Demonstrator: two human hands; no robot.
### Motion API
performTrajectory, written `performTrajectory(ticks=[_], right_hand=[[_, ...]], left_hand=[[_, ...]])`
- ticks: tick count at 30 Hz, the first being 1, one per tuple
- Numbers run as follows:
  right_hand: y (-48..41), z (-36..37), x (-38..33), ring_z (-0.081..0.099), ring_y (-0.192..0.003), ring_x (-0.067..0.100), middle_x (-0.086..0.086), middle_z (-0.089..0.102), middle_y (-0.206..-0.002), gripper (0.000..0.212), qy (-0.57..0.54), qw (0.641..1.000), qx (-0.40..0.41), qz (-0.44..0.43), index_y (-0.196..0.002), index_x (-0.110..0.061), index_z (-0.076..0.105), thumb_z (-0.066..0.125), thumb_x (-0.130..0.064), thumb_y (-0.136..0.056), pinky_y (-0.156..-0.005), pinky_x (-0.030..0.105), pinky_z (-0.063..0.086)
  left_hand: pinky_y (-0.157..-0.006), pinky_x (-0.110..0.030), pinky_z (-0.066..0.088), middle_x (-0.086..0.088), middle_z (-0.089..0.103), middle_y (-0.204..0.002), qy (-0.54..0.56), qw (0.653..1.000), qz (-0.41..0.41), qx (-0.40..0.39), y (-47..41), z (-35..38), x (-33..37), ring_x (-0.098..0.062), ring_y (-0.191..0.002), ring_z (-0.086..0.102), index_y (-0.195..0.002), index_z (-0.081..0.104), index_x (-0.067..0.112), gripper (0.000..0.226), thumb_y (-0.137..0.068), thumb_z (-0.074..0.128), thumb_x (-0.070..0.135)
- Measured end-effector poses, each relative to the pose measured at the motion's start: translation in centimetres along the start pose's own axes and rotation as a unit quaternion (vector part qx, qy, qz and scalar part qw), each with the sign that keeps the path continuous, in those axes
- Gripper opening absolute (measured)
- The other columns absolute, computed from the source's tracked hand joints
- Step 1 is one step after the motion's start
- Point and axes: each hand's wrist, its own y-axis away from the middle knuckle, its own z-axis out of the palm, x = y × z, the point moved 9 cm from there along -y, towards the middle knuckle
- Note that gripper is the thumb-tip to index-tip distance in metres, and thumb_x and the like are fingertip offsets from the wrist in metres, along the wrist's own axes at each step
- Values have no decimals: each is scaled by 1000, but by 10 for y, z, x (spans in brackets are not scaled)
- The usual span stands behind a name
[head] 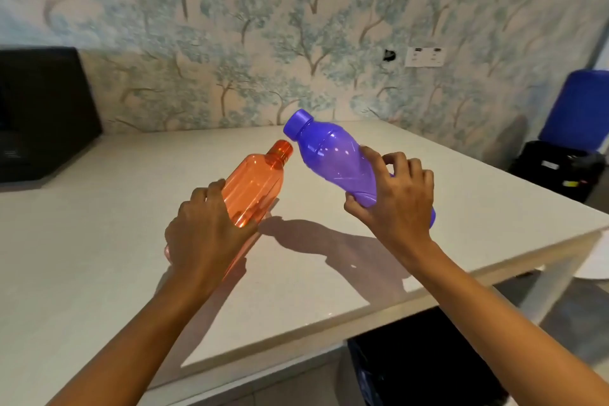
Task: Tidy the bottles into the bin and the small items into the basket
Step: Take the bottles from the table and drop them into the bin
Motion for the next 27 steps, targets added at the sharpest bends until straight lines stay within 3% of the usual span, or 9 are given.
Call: performTrajectory(ticks=[5, 11, 19, 24, 27], right_hand=[[31, -45, 68, 49, -90, 24, 6, 56, -104, 72, 39, 997, 28, 54, -132, -25, 50, 62, -56, -68, -72, 30, 30], [70, -93, 162, 49, -90, 23, 7, 53, -106, 76, 31, 995, 42, 90, -134, -25, 45, 62, -59, -68, -73, 36, 41], [141, -141, 318, 50, -100, 23, 10, 53, -115, 83, 23, 992, -13, 123, -136, -21, 44, 71, -60, -67, -76, 28, 37], [192, -151, 380, 52, -105, 20, 9, 52, -120, 85, 1, 985, -42, 166, -138, -20, 41, 70, -60, -68, -79, 26, 43], [225, -146, 408, 52, -104, 20, 9, 51, -120, 87, 8, 978, -58, 202, -138, -20, 39, 72, -58, -68, -77, 30, 48]], left_hand=[[-87, -49, 52, -9, 53, -135, 76, 996, 40, -13, 30, 7, 66, -32, -112, 58, -140, 38, 18, 100, -61, 50, 76], [-86, -48, 52, -7, 54, -135, 128, 989, 61, -44, 81, 30, 144, -30, -109, 60, -140, 38, 21, 97, -61, 50, 75], [-71, -28, 44, 0, 57, -128, 193, 975, 90, -64, 167, 77, 277, -21, -104, 61, -137, 37, 26, 92, -64, 59, 77], [-81, -38, 55, 2, 59, -122, 206, 969, 91, -102, 221, 119, 331, -20, -104, 60, -134, 39, 31, 82, -66, 64, 69], [-80, -30, 51, 8, 59, -120, 225, 957, 98, -156, 249, 157, 350, -12, -103, 59, -132, 39, 37, 77, -65, 68, 63]])
